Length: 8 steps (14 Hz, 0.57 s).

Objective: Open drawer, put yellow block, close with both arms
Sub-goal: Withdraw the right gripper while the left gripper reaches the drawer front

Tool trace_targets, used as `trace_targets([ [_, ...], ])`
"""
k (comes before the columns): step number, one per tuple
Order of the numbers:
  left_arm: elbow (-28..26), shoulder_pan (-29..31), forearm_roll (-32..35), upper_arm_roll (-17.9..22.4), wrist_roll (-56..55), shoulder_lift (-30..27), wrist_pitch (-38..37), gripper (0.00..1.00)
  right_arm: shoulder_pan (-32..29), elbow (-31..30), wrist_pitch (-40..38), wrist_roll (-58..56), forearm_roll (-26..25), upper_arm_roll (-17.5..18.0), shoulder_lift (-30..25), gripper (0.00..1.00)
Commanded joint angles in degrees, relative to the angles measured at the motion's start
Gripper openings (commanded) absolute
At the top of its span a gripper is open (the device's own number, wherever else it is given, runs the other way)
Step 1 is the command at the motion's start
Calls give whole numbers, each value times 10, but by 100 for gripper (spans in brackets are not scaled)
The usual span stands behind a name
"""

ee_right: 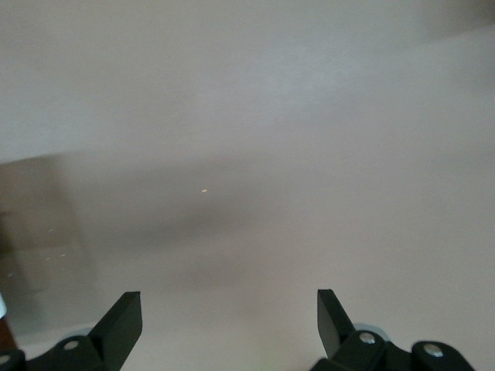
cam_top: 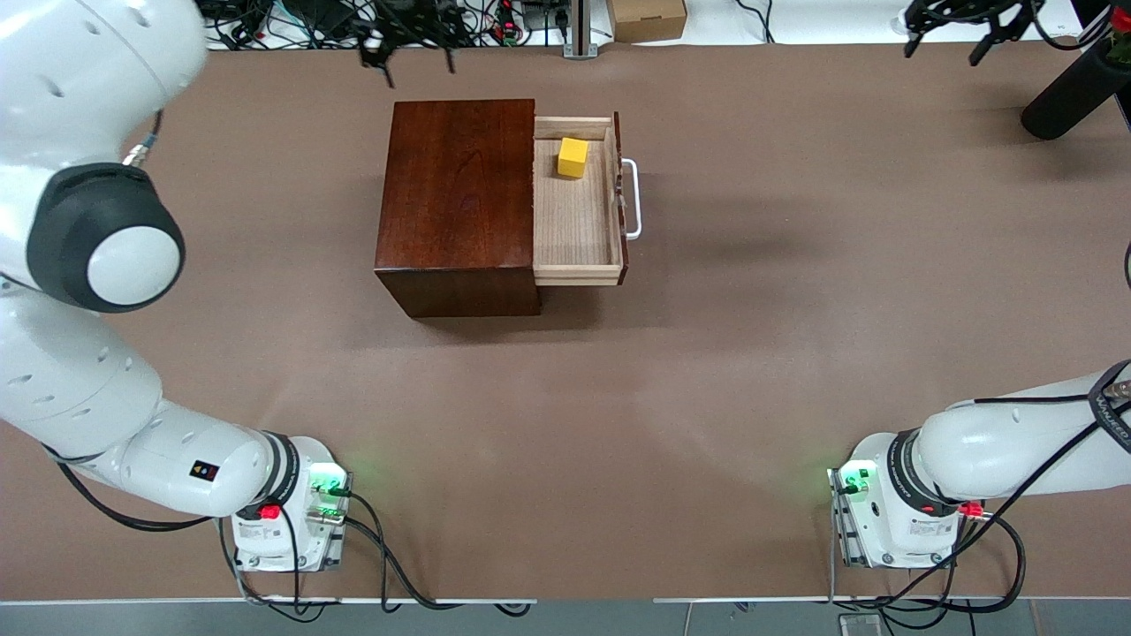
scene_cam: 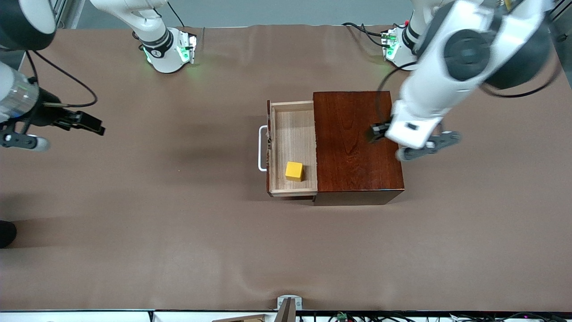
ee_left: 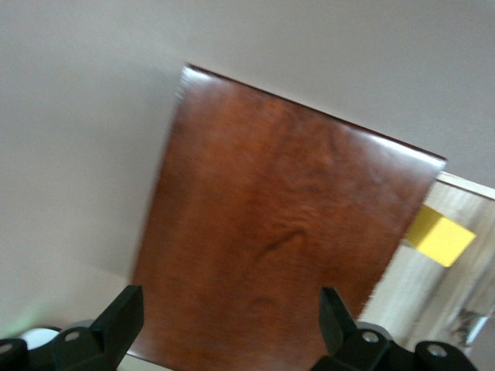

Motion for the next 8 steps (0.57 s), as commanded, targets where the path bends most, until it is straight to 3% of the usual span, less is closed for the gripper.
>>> trace_targets([
  [1, 24, -46, -12, 2, -136, 35, 41, 100, -41, -6, 7, -39, -13, 14, -11, 100],
  [3, 35, -86, -28, 3, -296, 65, 84, 100, -44, 12, -11, -41, -17, 14, -12, 100],
  [8, 52, -190, -27, 8, -547, 137, 223, 100, -42, 17, -23, -76, -32, 15, -31, 100],
])
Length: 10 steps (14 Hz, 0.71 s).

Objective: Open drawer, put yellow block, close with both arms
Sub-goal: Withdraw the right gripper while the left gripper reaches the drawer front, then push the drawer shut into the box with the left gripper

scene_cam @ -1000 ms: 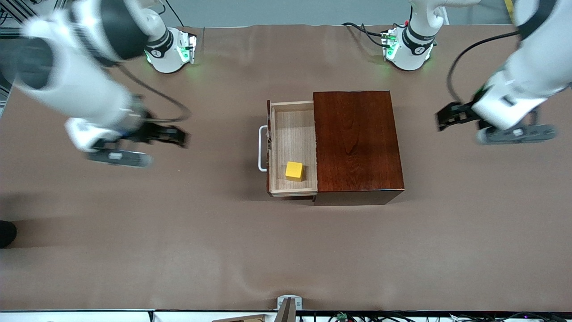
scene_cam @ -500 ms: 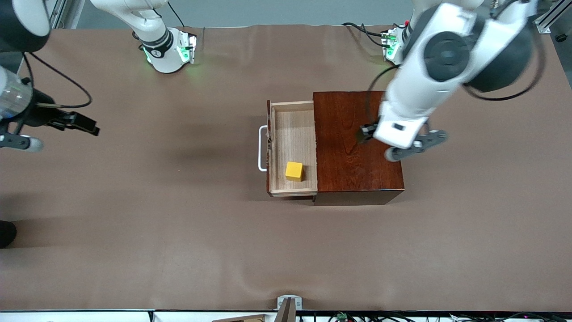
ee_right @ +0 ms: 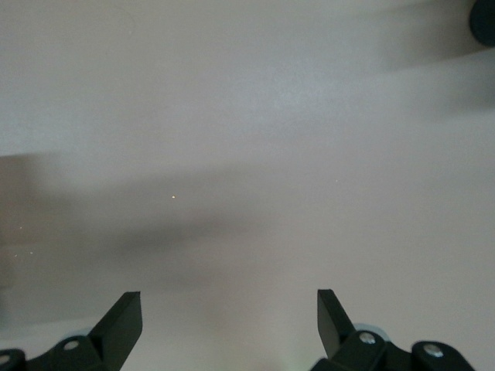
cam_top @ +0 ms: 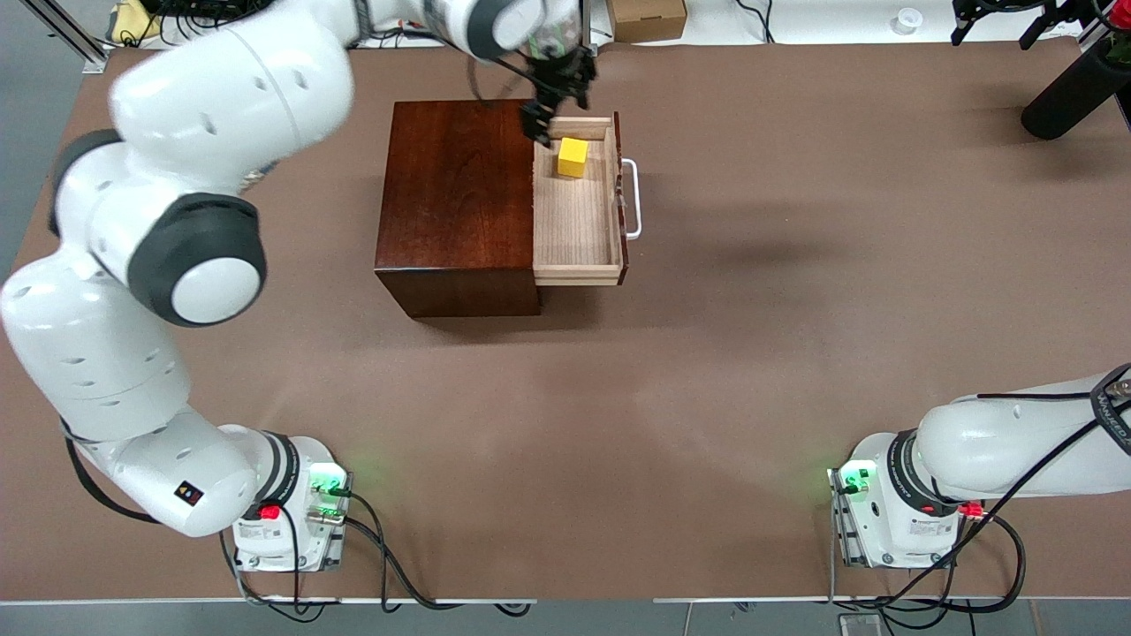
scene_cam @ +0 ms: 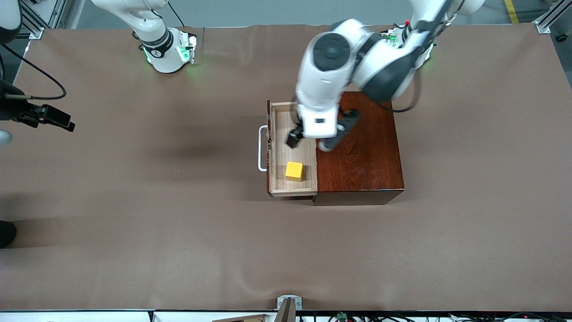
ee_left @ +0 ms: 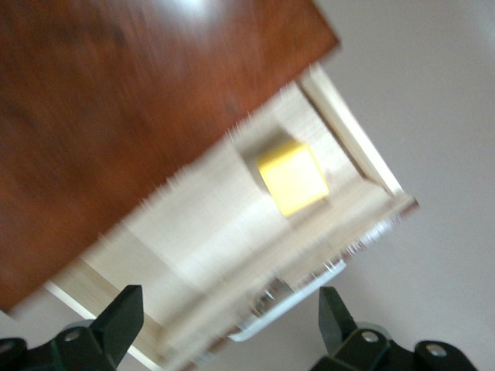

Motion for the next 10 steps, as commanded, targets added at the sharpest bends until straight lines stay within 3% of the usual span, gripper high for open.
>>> trace_targets([
  [1, 39, -44, -7, 13, -118, 50, 59, 100, -5, -4, -6, -8, -13, 13, -15, 100],
  [5, 73, -89, -4, 38, -314, 119, 133, 100, -5, -4, -4, -11, -12, 13, -11, 100],
  [7, 72, -122, -3, 69, -354, 129, 134, 100, -5, -4, -7, -12, -12, 13, -11, 100],
  [10, 68, -125, -8, 72, -365, 135, 128, 100, -5, -4, -8, -13, -12, 13, -11, 100],
])
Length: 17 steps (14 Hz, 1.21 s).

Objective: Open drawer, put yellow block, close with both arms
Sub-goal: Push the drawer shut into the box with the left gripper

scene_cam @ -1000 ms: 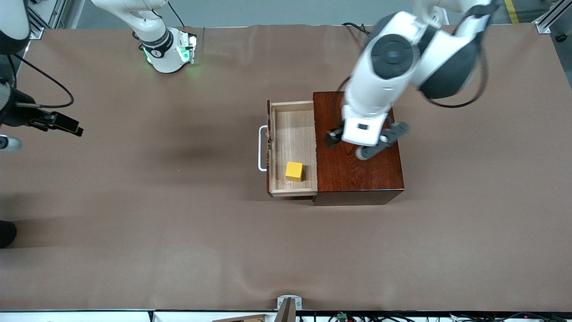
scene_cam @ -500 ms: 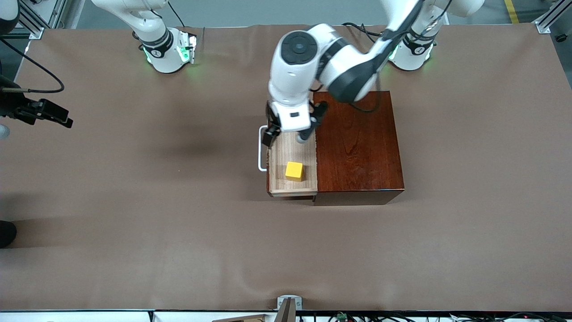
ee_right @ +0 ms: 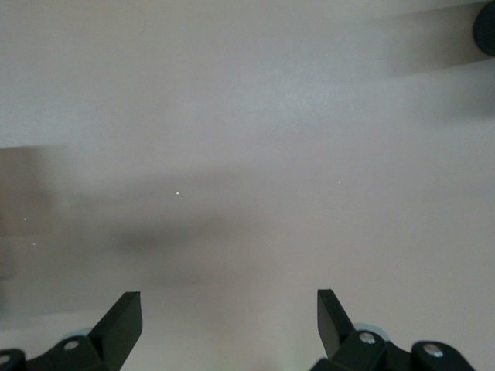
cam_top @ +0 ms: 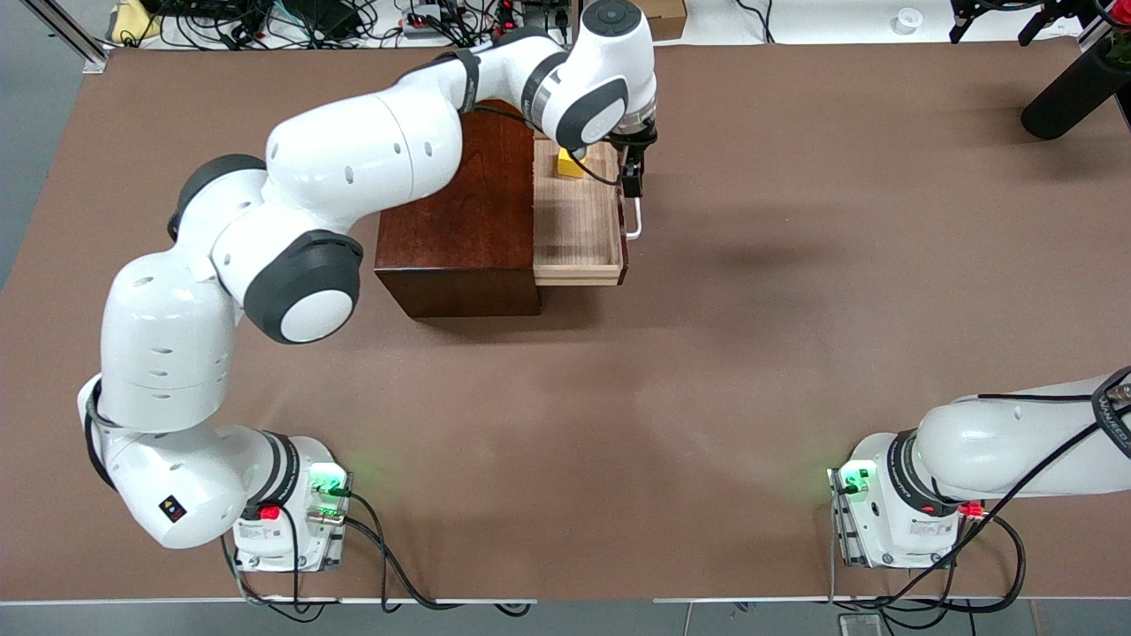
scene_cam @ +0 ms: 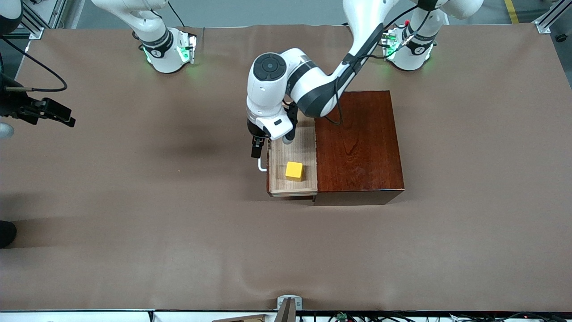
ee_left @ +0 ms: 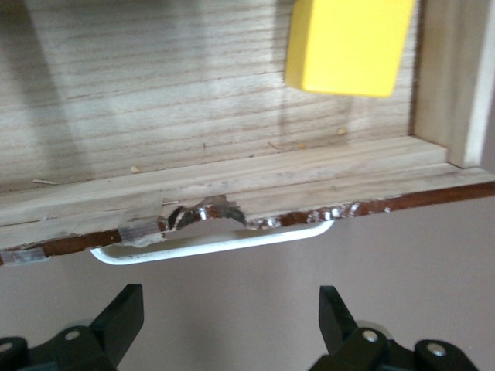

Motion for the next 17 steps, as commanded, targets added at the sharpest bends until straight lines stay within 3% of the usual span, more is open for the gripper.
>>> trace_targets([
  [1, 15, -7, -9, 11, -15, 8, -7, 100, -5, -3, -4, -7, -11, 4, -4, 100],
  [7, 12, -8, -19, 12, -31, 47, -13, 100, -7, -4, -5, -7, -11, 4, -4, 100],
  [12, 13, -3, -14, 31, -31, 25, -96, 100, -8, -4, -5, -9, -11, 4, -4, 100],
  [17, 13, -1, 7, 53, -31, 15, -133, 100, -9, -3, -6, -10, -11, 2, -4, 100],
])
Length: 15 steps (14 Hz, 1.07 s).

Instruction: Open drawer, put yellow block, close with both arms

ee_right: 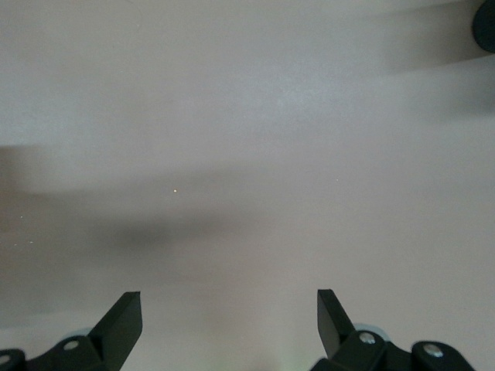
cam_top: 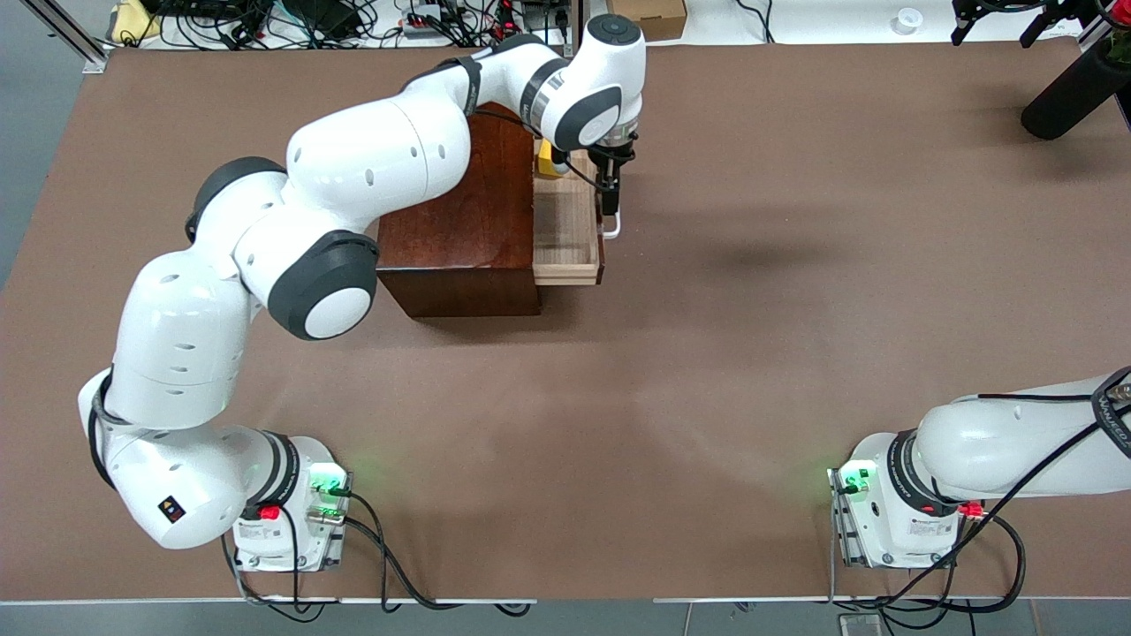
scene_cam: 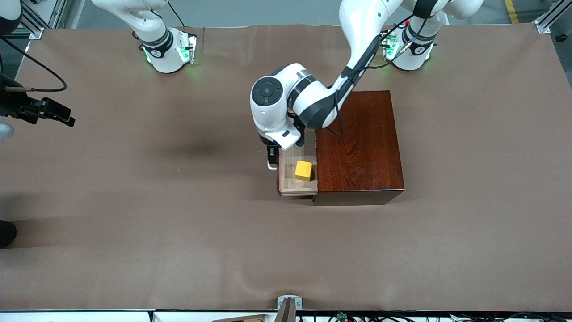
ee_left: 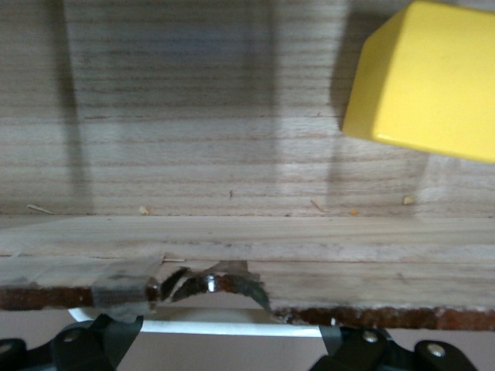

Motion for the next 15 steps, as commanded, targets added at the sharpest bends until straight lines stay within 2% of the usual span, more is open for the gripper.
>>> trace_targets([
  [1, -5, 2, 23, 16, 6, -16, -41, 100, -9, -2, -3, -8, -10, 5, -5, 100],
  [3, -5, 11, 36, 21, 6, -17, -70, 100, -10, -2, -3, -9, -10, 5, -4, 100],
  [7, -5, 9, 39, 59, 6, -20, -118, 100, -10, -2, -3, -8, -10, 5, -5, 100],
  [11, -5, 9, 54, 69, 5, -20, -161, 100, -10, -2, -3, -8, -10, 5, -4, 100],
  [15, -2, -2, 54, 70, 5, -64, -177, 100, -9, -2, -3, -8, -10, 5, -4, 100],
])
